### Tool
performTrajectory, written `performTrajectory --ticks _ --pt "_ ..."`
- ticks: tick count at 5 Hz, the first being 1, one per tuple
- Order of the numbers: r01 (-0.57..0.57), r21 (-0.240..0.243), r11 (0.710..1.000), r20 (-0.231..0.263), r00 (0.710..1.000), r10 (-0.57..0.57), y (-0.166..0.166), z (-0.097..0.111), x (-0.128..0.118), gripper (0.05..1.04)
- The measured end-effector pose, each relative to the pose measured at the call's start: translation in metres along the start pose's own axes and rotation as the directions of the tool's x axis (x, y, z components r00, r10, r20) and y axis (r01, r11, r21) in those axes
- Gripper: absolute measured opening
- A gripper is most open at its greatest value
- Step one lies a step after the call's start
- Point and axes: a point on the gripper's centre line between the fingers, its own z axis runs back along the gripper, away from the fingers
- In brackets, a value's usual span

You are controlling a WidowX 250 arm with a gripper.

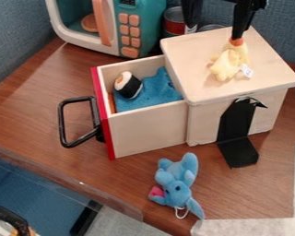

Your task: Take the sushi out of the drawer and put it on the left side of the table

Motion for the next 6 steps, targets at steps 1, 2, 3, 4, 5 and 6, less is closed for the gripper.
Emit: performTrajectory --ticks 1,2,3,4,5,6 --pt "-0.001 -0.006 1.0 -0.034 0.999 0.001 -0.001 -0.012 -0.002 1.001" --pt "-0.085 -0.057 0.995 -0.087 0.993 0.079 0.027 -0.036 -0.027 1.001" --pt "-0.167 -0.08 0.983 -0.047 0.985 0.163 0.068 -0.037 -0.05 1.001" --pt "-0.175 -0.025 0.984 -0.04 0.984 0.174 0.087 -0.044 -0.066 1.001" --pt "-0.187 0.077 0.979 -0.01 0.982 0.188 0.096 -0.05 -0.066 1.001" --pt "-0.193 0.175 0.965 0.034 0.981 0.19 0.101 -0.053 -0.06 1.001"
